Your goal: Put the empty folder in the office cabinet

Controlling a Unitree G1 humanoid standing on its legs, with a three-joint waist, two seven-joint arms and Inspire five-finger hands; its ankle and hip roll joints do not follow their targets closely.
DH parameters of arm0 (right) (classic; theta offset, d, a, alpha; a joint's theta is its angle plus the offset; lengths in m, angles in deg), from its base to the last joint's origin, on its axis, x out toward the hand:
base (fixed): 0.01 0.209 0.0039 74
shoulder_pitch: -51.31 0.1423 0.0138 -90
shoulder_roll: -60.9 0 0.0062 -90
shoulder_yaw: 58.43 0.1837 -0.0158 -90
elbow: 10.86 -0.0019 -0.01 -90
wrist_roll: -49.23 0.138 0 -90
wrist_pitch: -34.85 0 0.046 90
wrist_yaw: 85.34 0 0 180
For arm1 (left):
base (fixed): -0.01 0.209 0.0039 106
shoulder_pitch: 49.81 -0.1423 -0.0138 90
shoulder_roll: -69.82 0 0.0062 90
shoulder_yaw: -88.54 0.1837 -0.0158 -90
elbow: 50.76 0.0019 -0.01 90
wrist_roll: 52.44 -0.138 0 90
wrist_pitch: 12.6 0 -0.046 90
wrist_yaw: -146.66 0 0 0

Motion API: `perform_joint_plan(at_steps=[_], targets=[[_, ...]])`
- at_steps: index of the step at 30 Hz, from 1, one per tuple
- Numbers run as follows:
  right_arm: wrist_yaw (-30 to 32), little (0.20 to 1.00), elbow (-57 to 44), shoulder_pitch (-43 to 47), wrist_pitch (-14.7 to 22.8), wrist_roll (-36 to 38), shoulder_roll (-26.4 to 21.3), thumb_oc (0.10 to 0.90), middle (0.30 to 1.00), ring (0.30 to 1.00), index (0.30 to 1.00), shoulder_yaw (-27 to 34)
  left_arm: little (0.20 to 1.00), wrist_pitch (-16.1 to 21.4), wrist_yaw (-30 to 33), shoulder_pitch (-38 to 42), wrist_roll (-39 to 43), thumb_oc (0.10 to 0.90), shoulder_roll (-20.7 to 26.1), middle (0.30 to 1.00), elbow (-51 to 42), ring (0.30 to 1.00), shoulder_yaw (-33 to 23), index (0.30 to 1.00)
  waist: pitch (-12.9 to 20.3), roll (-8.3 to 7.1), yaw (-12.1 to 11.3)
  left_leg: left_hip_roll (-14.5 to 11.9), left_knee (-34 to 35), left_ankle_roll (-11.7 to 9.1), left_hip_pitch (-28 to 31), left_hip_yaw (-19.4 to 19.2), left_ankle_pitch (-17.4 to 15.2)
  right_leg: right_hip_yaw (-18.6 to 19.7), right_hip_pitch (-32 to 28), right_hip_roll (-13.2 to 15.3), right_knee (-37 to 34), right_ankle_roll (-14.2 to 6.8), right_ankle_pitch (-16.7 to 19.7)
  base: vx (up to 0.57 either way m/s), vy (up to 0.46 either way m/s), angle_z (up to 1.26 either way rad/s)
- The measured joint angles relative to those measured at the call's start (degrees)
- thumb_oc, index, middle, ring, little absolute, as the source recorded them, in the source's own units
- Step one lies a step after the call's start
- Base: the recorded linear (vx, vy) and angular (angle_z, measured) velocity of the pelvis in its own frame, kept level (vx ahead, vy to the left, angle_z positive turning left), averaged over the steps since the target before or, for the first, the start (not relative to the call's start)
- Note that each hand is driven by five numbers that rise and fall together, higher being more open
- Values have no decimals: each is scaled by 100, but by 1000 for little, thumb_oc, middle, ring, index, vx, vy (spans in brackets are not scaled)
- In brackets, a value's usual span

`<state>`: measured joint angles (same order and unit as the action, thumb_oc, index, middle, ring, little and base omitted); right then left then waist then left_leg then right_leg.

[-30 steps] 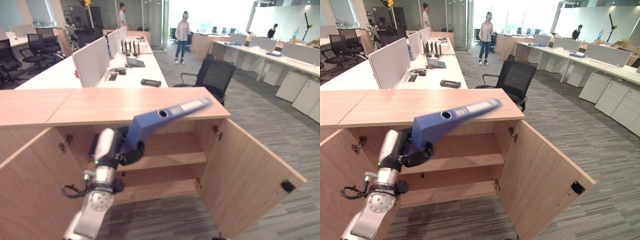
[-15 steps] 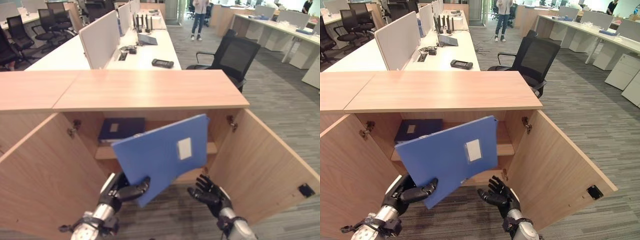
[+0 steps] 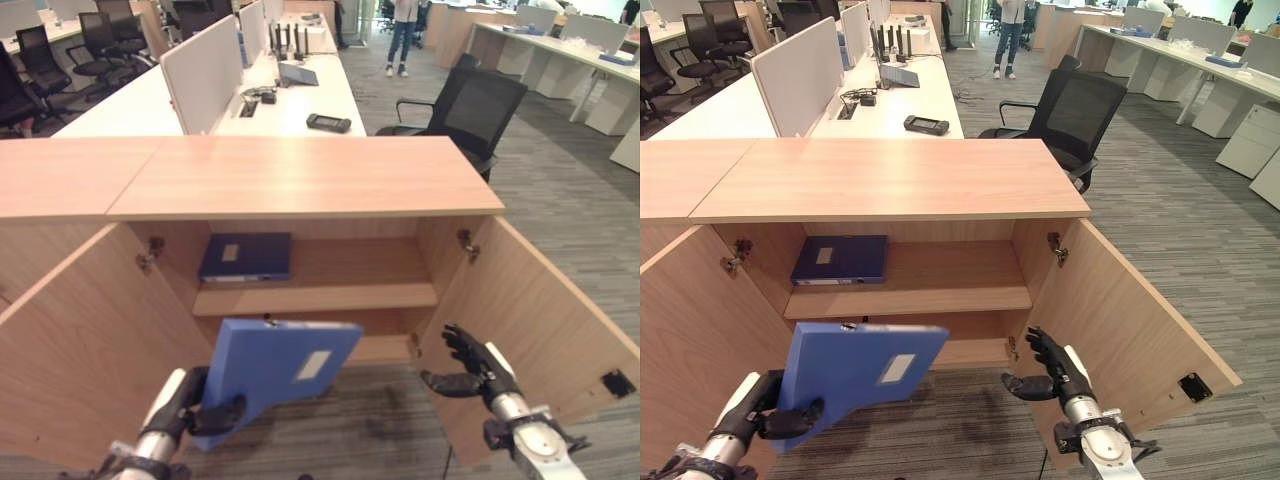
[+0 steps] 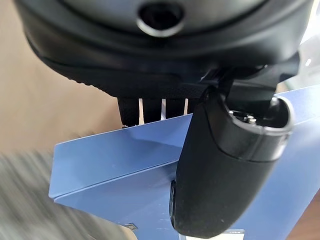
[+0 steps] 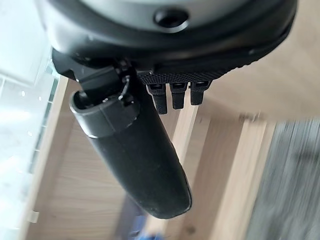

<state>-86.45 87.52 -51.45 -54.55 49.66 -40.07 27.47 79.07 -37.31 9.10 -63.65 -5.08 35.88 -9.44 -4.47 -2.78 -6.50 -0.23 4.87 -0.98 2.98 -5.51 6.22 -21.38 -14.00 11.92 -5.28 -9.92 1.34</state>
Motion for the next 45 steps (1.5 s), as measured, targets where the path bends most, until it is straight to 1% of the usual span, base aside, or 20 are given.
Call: perform_joint_plan(at_steps=[1,2,3,4,5,7,9,13,14,16,19,23,25,29,32,38,41,42,43,45], targets=[[3,900,-154,7,-26,-418,-79,800,900,900,900,2,300,13,0,8,-57,400,25,300,-40,300,-56,300,-15,14,-15,10,-1,34,-4,8,25,-6,0,8,0,1,3,-31,7,3],[1,900,-228,46,-26,-556,-101,800,900,900,900,1,300,14,-1,14,-57,400,28,300,-63,300,-83,300,-20,21,-17,13,-1,45,-9,14,32,-7,0,10,0,1,3,-6,-3,5],[2,900,-405,157,-78,-1016,-242,800,900,900,900,-120,300,13,-18,20,-58,400,111,300,-166,300,-74,300,-30,33,-26,19,-1,42,-17,23,32,-7,1,13,0,1,4,-34,3,4],[-6,900,-496,264,-78,-1272,-359,800,900,900,900,-226,300,15,-51,22,-58,400,205,300,-287,300,-66,300,-37,31,-24,18,0,34,-22,26,30,-8,5,14,0,0,7,0,0,0],[-14,900,-580,350,-76,-1459,-427,800,900,900,900,-294,300,17,-79,21,-57,400,274,300,-431,300,-67,300,-45,25,-23,16,0,23,-22,26,22,-5,5,13,0,0,7,0,0,0],[-34,900,-607,729,-12,-1921,-521,800,900,900,900,-579,300,137,-182,86,-27,400,457,300,-881,300,-62,300,-51,-2,-47,19,-1,18,-20,25,24,-5,4,13,1,-3,14,0,0,0],[-165,900,-594,928,43,-2058,-516,800,900,900,900,-763,300,318,-257,215,1,400,479,300,-1146,300,-62,300,-48,-21,-76,27,-3,23,-19,28,25,-8,-1,22,0,-6,15,0,0,0],[-424,900,-572,1113,37,-2044,-495,800,900,900,900,-1124,300,446,-300,607,243,400,617,300,-1267,300,106,300,-53,-20,-144,28,-22,40,-11,32,38,-8,-9,19,1,-8,16,0,0,0],[-501,900,-573,1163,36,-2036,-483,800,900,900,900,-1308,300,481,-313,735,267,400,628,300,-1274,300,158,300,-53,-19,-147,31,-22,51,0,34,45,-12,-22,19,1,-8,16,0,0,0],[-513,900,-544,1175,-11,-1972,-446,800,900,900,900,-1321,300,470,-314,778,269,400,683,300,-1271,300,161,300,-56,-21,-148,37,-23,61,7,34,52,-12,-30,20,6,-8,16,0,0,0],[-599,900,-343,1415,-66,-1935,-454,800,900,900,900,-1463,300,465,-378,821,372,400,910,300,-1272,300,245,300,-60,-25,-139,34,-23,60,22,25,52,-8,-39,18,0,-8,16,0,0,0],[-655,900,-201,1791,-96,-1790,-373,800,900,900,900,-1817,300,467,-475,1076,404,400,1311,300,-1284,300,626,300,-71,-23,-151,29,-23,55,23,26,55,-7,-41,17,-1,-7,17,0,0,0],[-656,900,-111,1910,-103,-1714,-244,800,900,900,900,-1958,300,465,-551,1231,407,400,1357,300,-1284,300,774,300,-72,-22,-150,29,-23,55,23,27,55,-5,-42,19,-1,-6,17,0,0,0],[-647,900,-74,2040,-110,-1594,-210,800,900,900,900,-2078,300,462,-551,1327,411,400,1475,300,-1284,300,859,300,-77,-20,-161,28,-23,55,24,26,55,-4,-42,19,-1,-6,18,0,0,0],[-647,900,-74,2219,-105,-1596,-218,800,900,900,900,-2234,300,468,-551,1559,409,400,1772,300,-1290,300,1028,300,-78,-19,-157,24,-23,53,27,18,55,5,-40,16,-1,-5,19,0,0,0],[-643,900,-76,2284,-102,-1584,-149,800,900,900,900,-2256,300,470,-554,1599,407,400,1766,300,-1294,300,1045,300,-98,-50,-163,26,-23,53,31,9,55,14,-39,18,-1,-4,19,0,0,0],[-581,900,22,2313,-133,-1153,-1,800,900,900,900,-2337,300,452,-549,1679,405,400,1761,300,-1275,300,1071,300,-104,-65,-163,22,-23,52,33,9,56,14,-41,15,-1,-4,19,0,0,0],[-578,766,175,2385,-139,-1009,51,711,766,766,766,-2366,300,448,-548,1709,405,400,1763,300,-1275,300,1074,300,-105,-70,-163,22,-23,51,34,8,58,15,-42,15,-1,-4,20,0,0,0],[-580,300,267,2420,-145,-886,69,400,300,300,300,-2399,300,448,-548,1726,405,400,1763,300,-1275,300,1079,300,-106,-74,-163,23,-23,50,34,9,59,15,-42,15,-1,-2,21,0,0,0],[-587,300,509,2442,-154,-593,116,400,300,300,300,-2482,300,447,-550,1789,409,400,1768,300,-1275,300,1138,300,-108,-86,-182,23,-23,49,34,11,60,12,-43,16,-1,-2,21,0,0,0]])
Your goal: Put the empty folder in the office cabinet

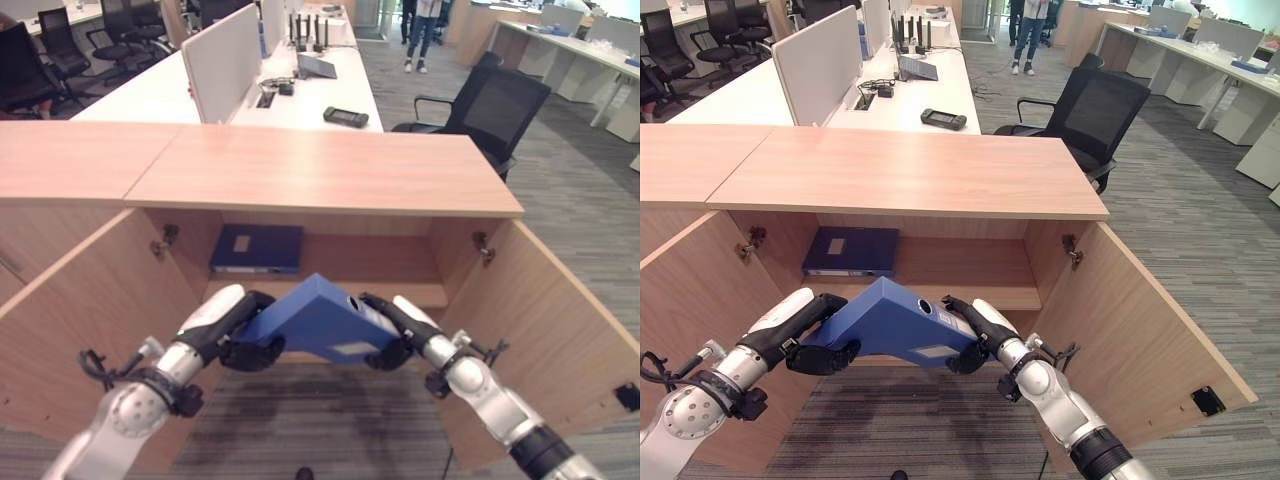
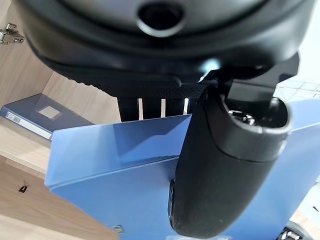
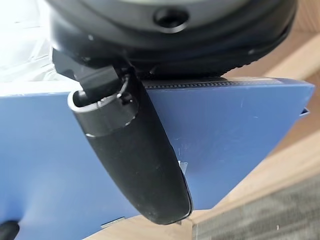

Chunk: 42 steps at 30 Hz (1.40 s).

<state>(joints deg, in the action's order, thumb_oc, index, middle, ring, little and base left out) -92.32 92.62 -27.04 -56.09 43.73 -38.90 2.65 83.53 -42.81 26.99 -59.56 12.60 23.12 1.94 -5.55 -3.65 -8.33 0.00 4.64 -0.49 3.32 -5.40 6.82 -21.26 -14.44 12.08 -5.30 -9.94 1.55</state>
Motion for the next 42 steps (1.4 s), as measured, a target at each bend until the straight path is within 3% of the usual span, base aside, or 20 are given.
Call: perform_joint_plan(at_steps=[4,6,12,14,15,16,17,22,26,29,31,35,37,42], targets=[[-12,300,876,-95,-60,1161,322,400,300,300,300,-229,300,-17,-32,144,269,400,-47,300,0,300,285,300,3,-15,16,-1,0,-3,4,-2,11,-6,0,1,0,1,1,-1,0,-1],[-16,300,1334,-539,-48,2057,565,400,300,300,300,-429,300,-233,-318,164,461,400,104,300,71,300,538,300,1,-19,13,-6,0,-10,37,-21,6,-7,-21,-3,0,-2,-1,-18,-3,-5],[-79,300,1626,-925,-92,2921,567,400,300,300,300,-861,326,-380,-675,165,701,417,266,326,322,326,861,326,2,-29,23,-23,1,-44,63,-48,-13,17,-28,-5,-1,-1,0,0,-2,-1],[-110,300,1684,-977,-215,3106,554,400,300,300,300,-971,448,-440,-738,165,891,499,332,448,463,448,1011,448,2,-31,30,-30,2,-57,64,-49,-19,18,-29,-9,-1,10,8,-2,-16,0],[-130,300,1723,-1005,-218,3173,557,400,300,300,300,-987,542,-452,-754,164,973,562,370,542,504,542,1059,542,3,-31,33,-33,2,-69,66,-49,-28,19,-30,-11,-1,12,11,0,0,0],[-166,300,1776,-1023,-217,3241,563,400,300,300,300,-998,568,-456,-768,164,1039,579,396,568,532,568,1099,568,3,-31,29,-35,2,-70,66,-49,-29,19,-30,-12,-1,14,13,0,0,0],[-220,300,1847,-1030,-220,3318,563,400,300,300,300,-1030,900,-474,-800,164,1116,800,418,900,552,900,1137,900,3,-31,21,-37,2,-70,65,-48,-29,18,-31,-14,-1,16,15,8,-35,2],[-442,300,2070,-1337,-342,3823,575,400,300,300,300,-1022,900,-459,-830,244,2291,800,205,900,705,900,1161,900,0,-19,9,-48,23,-86,61,-34,-19,17,-38,-29,0,33,28,12,-42,2],[-481,300,2223,-1593,-361,4160,740,400,300,300,300,-728,900,-147,-638,441,2911,800,-714,900,1340,900,959,900,16,-7,57,-90,24,-108,52,-5,-3,10,-40,-77,1,46,28,18,-86,2],[-479,300,2415,-1659,-435,4215,834,400,300,300,300,-525,900,-120,-555,458,3183,800,-1142,900,1790,900,910,900,37,8,107,-111,24,-139,-31,80,21,-25,1,-124,1,65,-22,11,-70,11],[-479,300,2568,-1793,-494,4600,923,400,300,300,300,-101,900,-160,-407,154,3404,800,-1786,900,2429,900,605,900,76,47,170,-106,23,-133,-59,142,33,-97,-10,-132,1,73,-20,21,-121,17],[-302,300,2740,-1803,-502,4590,975,400,300,300,300,-62,900,-153,-248,35,3365,800,-2311,900,2883,900,399,900,103,94,140,-108,3,-99,-165,305,82,-275,-5,-175,37,91,-53,30,-94,22],[-365,300,2804,-1909,-558,4671,1111,400,300,300,300,557,900,-158,-186,-86,3033,800,-2584,900,3172,900,120,900,180,128,125,-111,1,-83,-170,329,90,-291,-10,-186,36,124,-92,72,-129,7],[-288,300,2937,-1843,-508,4901,1202,400,300,300,300,1198,900,-667,394,-268,2910,800,-2938,900,4967,900,-52,900,154,303,180,-246,-226,-134,-378,367,88,-286,156,-306,183,210,-278,-21,-131,3]])
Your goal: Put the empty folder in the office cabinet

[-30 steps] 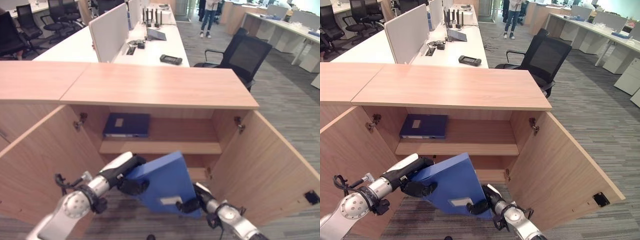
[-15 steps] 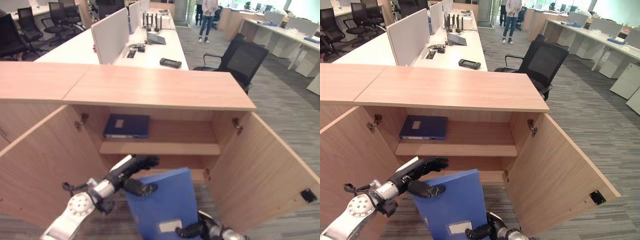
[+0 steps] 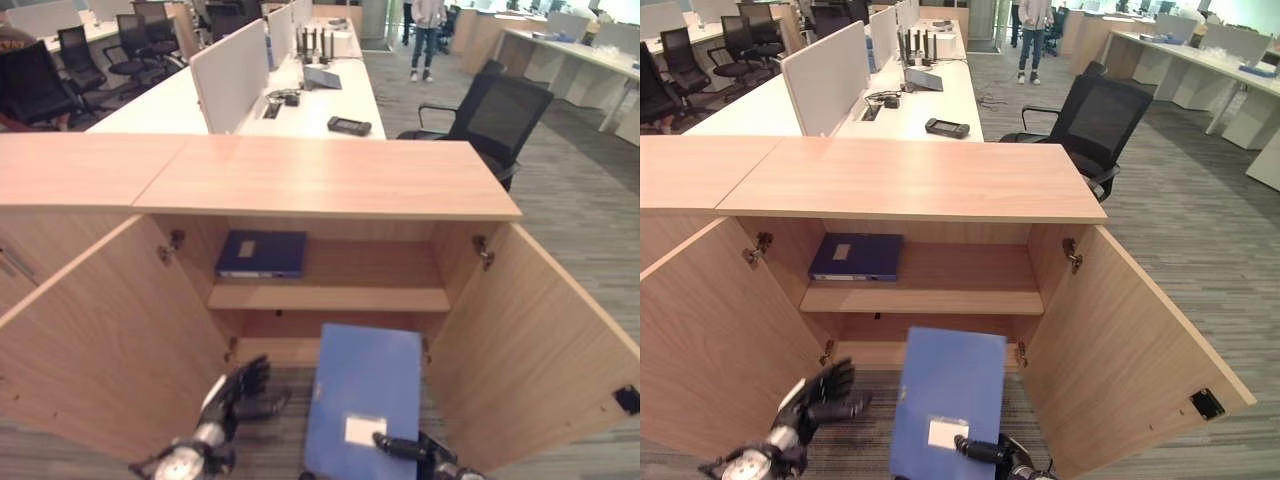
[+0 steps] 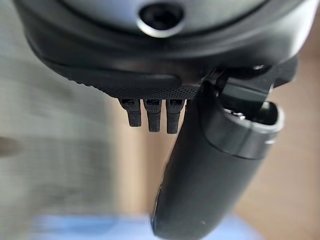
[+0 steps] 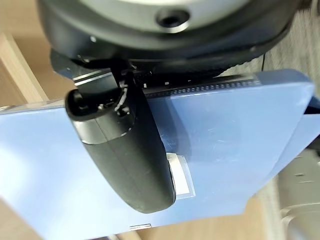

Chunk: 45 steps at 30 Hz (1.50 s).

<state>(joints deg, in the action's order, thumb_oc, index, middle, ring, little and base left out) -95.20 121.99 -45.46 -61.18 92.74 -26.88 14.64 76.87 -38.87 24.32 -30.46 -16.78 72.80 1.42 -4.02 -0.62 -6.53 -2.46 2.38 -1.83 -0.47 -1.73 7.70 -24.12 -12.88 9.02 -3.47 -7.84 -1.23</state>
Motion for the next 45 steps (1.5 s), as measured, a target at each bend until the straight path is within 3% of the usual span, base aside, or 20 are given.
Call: perform_joint_plan(at_steps=[1,5,7,10,13,14,18,20,28,29,31,33,35,36,38,40,41,42,43,45], targets=[[75,300,73,117,-6,-3,-2,400,300,300,300,-8,900,-105,98,-70,30,800,-32,900,105,900,-35,900,-56,-84,-5,-47,-293,-48,-256,101,-35,28,187,-38,203,124,-102,-44,-55,23],[178,300,320,159,-2,-3,-44,400,300,300,300,47,900,-183,133,-223,102,800,-110,900,221,900,17,900,-357,81,-351,-126,-888,-325,-472,371,57,2,242,-56,611,286,-363,-19,-34,12],[243,300,377,229,-6,-5,-19,400,300,300,300,75,900,-160,212,-106,324,800,-301,900,442,900,-77,900,-525,2,-395,80,-1473,-818,-967,721,399,10,367,194,778,392,-428,83,25,9],[238,300,376,205,-7,-7,-53,400,300,300,300,71,900,-197,248,-107,491,800,-491,900,681,900,-61,900,-539,72,-345,160,-1311,-485,-1050,644,-142,25,564,386,807,438,-447,122,90,-9],[238,300,380,114,-28,-14,-194,400,300,300,300,59,900,-198,247,-49,620,800,-585,900,947,900,-26,900,-516,499,-259,-254,-469,-284,-521,541,-379,85,665,203,1032,324,-456,89,179,1],[261,300,522,199,-16,-9,-153,400,300,300,300,62,900,-162,279,44,711,800,-641,900,1208,900,-73,900,-552,527,-273,-297,-306,-214,-443,354,-84,346,840,270,1249,255,-529,80,214,-38],[281,300,511,305,-28,-5,79,400,300,300,300,59,900,-132,327,264,720,800,-611,900,1802,900,-226,900,-598,146,-298,-61,-259,-72,-432,112,-122,629,896,417,983,184,-299,143,228,-30],[253,300,793,371,41,0,242,400,300,300,300,126,900,121,251,693,715,800,-679,900,2981,900,-397,900,-514,9,-294,21,-200,-10,-391,62,-164,639,747,469,613,152,-115,171,296,-9],[305,300,1416,527,33,61,506,400,300,300,300,302,900,-153,264,553,-293,800,-743,900,4958,900,-666,900,-215,-127,-284,410,-40,262,-337,-309,-318,943,811,810,222,47,130,185,351,-26],[297,300,1361,439,28,169,564,400,300,300,300,293,900,-147,275,375,-559,800,-715,900,4927,900,-737,900,-199,-124,-312,484,-109,387,-306,-408,-419,915,938,869,428,-93,413,387,725,-31],[374,300,1386,431,23,178,662,400,300,300,300,303,900,-159,297,332,-740,800,-730,900,5219,900,-812,900,-30,-141,-309,601,-66,505,-165,-502,-672,854,1144,1111,980,-37,428,306,471,-35],[402,300,1261,354,71,208,529,400,300,300,300,-13,900,-189,292,308,-1103,800,-807,900,5081,900,-460,900,29,-92,-340,1023,13,753,100,-425,-827,408,1815,1902,2719,207,245,222,242,0],[378,300,1124,394,-37,208,563,400,300,300,300,-216,900,-172,303,314,-1165,800,-658,900,4762,900,-282,900,112,-230,-395,1345,97,1014,291,-426,-843,602,1962,2270,3143,5,528,210,205,1],[319,300,898,386,-47,208,584,400,300,300,300,-338,900,-162,444,383,-1183,800,-694,900,4516,900,-30,900,106,-81,-368,1375,151,1243,392,-433,-857,607,2501,2327,3932,-144,195,153,80,-32],[235,300,762,539,-46,211,569,400,300,300,300,-473,900,-132,519,462,-1189,800,-790,900,4365,900,176,900,-37,312,-90,1152,92,1205,395,-433,-819,728,2987,1444,3566,-177,-264,92,2,-27],[259,300,355,815,-12,350,434,400,300,300,300,-692,900,-47,572,852,-1165,800,-786,900,4340,900,181,900,-392,417,168,1095,-75,1007,353,-479,-919,772,3704,313,2815,106,-118,224,-90,14],[267,300,214,827,90,478,425,400,300,300,300,-689,900,8,604,995,-1170,800,-876,900,4327,900,208,900,-449,436,279,1168,-203,372,398,-388,-1316,548,3985,-133,2635,325,31,385,-152,31],[292,300,219,860,100,583,465,400,300,300,300,-711,900,31,640,1033,-1172,800,-844,900,4385,900,125,900,-499,232,177,1189,-512,-183,412,-504,-1634,593,3912,-288,2264,375,88,441,-141,126],[282,300,53,786,148,681,522,400,300,300,300,-571,900,57,516,1154,-1223,800,-718,900,4421,900,13,900,-542,71,490,1246,-1319,618,162,-180,-2001,375,3807,-69,1967,426,195,334,-104,149],[291,300,87,736,127,717,397,400,300,300,300,-478,900,48,542,1107,-1331,800,-718,900,4424,900,-84,900,-588,-126,331,1548,-1111,795,617,-116,-1911,51,3544,138,1948,655,242,304,-73,129]])
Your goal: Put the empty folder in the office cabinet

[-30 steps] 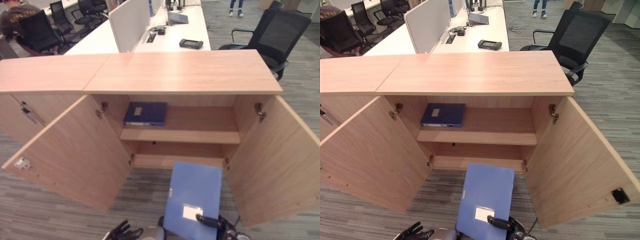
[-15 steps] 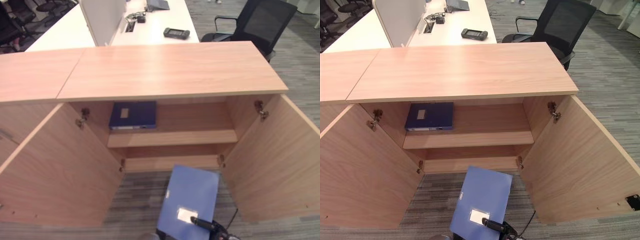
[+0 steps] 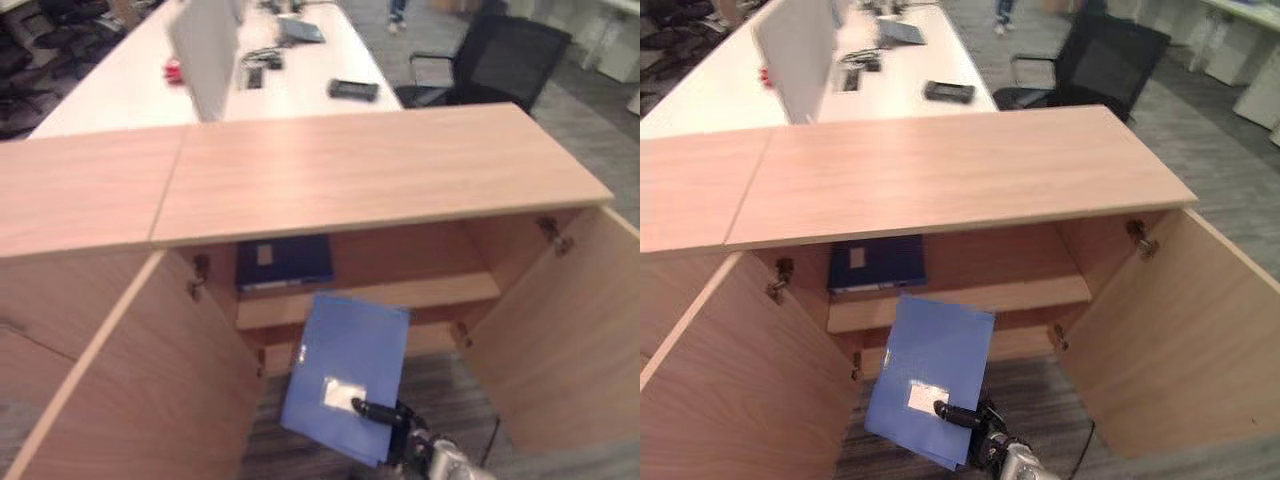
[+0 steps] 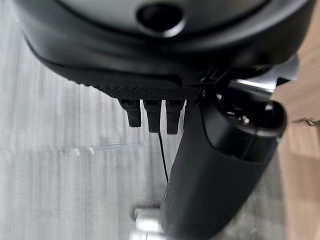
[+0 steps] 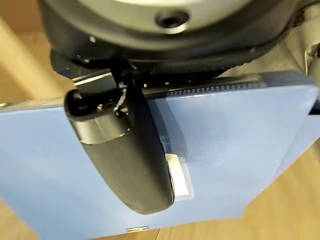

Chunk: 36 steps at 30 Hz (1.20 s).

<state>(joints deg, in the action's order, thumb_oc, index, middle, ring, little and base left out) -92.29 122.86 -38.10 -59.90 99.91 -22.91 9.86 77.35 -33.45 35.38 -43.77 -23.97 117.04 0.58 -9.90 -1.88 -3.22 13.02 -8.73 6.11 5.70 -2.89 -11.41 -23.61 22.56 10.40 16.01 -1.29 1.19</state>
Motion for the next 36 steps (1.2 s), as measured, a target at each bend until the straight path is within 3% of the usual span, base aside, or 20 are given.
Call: perform_joint_plan(at_steps=[1,2,5,6,7,8,9,10,11,12,13,14,19,25,29,36], targets=[[12,300,24,0,-17,0,-103,400,300,300,300,9,900,2,-4,-85,-1,800,-34,900,-4,900,-2,900,5,55,-1,18,123,44,139,0,19,-116,-117,-58,21,56,38,465,-131,62],[14,300,25,-2,-51,0,-269,400,300,300,300,14,900,-35,-19,-258,-4,800,-71,900,-11,900,-5,900,40,259,-10,-1,475,85,445,123,65,-310,-217,-267,154,165,42,384,-140,49],[0,300,-10,-19,-58,1,-476,400,300,300,300,11,900,-156,-15,-536,-8,800,-175,900,-8,900,5,900,74,556,-2,-156,558,64,515,196,75,-678,-459,-929,-91,924,-18,158,-95,4],[2,300,-38,-39,-46,7,-581,400,300,300,300,11,900,-250,-4,-717,-76,800,-227,900,2,900,15,900,52,425,-65,127,-107,-441,237,175,44,-542,-843,-1132,-886,1671,19,99,-136,-53],[56,300,-40,56,-60,2,-632,400,300,300,300,7,900,-209,-19,-729,-125,800,-237,900,-28,900,55,900,-41,299,-216,154,-841,-632,-266,249,-224,-207,-880,-1100,-1059,1696,142,31,-83,-56],[72,300,-61,49,-61,4,-649,400,300,300,300,13,900,-202,-23,-717,-171,800,-209,900,-28,900,2,900,-66,220,-218,13,-1044,-623,-460,403,-553,-185,-965,-1056,-1171,1527,313,3,-84,-40],[68,300,-71,39,-40,12,-667,400,300,300,300,13,900,-212,-3,-694,-217,800,-160,900,-14,900,3,900,-56,199,-171,-298,-986,-765,-590,620,-704,-179,-1009,-1049,-1178,1455,366,-15,-38,-3],[68,300,-73,38,-20,10,-667,400,300,300,300,7,900,-204,3,-657,-220,800,-136,900,9,900,0,900,-59,179,-133,-696,-837,-839,-732,794,-691,-168,-1035,-1051,-1165,1434,351,-23,-54,-15],[71,300,-73,170,71,15,-728,400,300,300,300,7,900,-216,47,-456,-216,800,-148,900,28,900,6,900,-77,160,-109,-1201,-450,-1006,-1051,839,-243,-100,-982,-1048,-1084,1226,231,6,-50,-33],[114,300,-63,227,121,24,-742,400,300,300,300,22,900,-234,69,-320,-211,800,-192,900,36,900,11,900,-109,165,-94,-1239,-315,-793,-1000,683,38,-42,-973,-987,-995,1096,171,11,-42,-29],[145,300,-71,265,158,58,-746,400,300,300,300,41,900,-213,71,-232,-210,800,-203,900,24,900,12,900,-109,191,-30,-1239,-126,-690,-881,683,127,-26,-976,-940,-966,1051,190,20,-49,0],[148,300,-71,268,210,185,-715,400,300,300,300,102,900,-80,96,-35,-208,800,-159,900,-24,900,22,900,-113,181,65,-1179,212,-615,-669,731,274,-19,-982,-854,-916,849,137,2,-30,11],[203,300,-66,203,205,409,-543,400,300,300,300,204,900,-32,214,68,-211,800,-134,900,-73,900,226,900,-158,242,132,-1086,536,-551,-573,768,402,-35,-788,-672,-604,602,-14,-10,-12,5],[241,300,-241,318,320,636,-445,400,300,300,300,215,900,-51,232,49,-223,800,-171,900,-76,900,214,900,-218,372,88,-1077,718,-519,-547,799,452,-40,-706,-639,-537,539,-60,-12,-3,3],[237,300,-323,370,560,828,-442,400,300,300,300,374,900,-79,229,52,-226,800,-186,900,-80,900,212,900,-219,366,127,-1054,741,-481,-514,797,476,-31,-728,-624,-547,538,-60,0,0,0],[239,300,-321,85,595,912,-422,400,300,300,300,694,900,-85,224,42,-232,800,-182,900,-82,900,189,900,-219,345,150,-1023,938,-411,-256,800,598,-47,-927,-593,-612,407,-148,-5,2,0]])
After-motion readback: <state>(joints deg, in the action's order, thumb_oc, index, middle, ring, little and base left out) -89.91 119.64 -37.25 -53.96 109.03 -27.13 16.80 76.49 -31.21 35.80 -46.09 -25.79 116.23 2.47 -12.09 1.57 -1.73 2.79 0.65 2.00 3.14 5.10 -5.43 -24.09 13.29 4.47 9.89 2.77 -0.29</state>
